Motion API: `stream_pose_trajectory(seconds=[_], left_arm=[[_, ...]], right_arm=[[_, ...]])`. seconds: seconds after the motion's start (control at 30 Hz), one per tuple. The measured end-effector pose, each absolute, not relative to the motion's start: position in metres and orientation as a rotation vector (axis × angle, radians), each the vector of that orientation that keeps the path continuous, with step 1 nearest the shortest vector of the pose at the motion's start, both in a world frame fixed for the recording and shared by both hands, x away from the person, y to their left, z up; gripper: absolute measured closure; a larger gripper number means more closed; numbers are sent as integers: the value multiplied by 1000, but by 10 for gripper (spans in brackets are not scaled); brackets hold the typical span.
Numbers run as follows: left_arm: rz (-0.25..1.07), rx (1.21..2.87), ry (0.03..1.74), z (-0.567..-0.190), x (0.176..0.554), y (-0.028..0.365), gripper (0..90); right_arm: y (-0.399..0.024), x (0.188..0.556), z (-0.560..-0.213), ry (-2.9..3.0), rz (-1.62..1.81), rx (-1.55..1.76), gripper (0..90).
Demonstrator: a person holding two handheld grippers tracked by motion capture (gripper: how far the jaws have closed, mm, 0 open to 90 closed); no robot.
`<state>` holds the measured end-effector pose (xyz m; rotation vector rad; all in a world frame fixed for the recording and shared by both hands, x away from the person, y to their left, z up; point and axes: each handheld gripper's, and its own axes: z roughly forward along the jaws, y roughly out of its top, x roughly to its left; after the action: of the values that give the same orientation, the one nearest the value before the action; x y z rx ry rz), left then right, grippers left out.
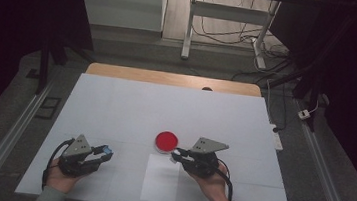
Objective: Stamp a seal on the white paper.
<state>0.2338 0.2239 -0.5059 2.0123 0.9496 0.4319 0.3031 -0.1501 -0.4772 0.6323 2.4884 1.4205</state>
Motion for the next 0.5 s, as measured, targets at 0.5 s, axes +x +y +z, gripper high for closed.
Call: stream_pose_trajectory(seconds=[0.5], left_arm=[[429, 2013, 950, -506, 234, 224, 649]], right_arm=[[-142, 291, -481, 2549, 1414, 582, 752]])
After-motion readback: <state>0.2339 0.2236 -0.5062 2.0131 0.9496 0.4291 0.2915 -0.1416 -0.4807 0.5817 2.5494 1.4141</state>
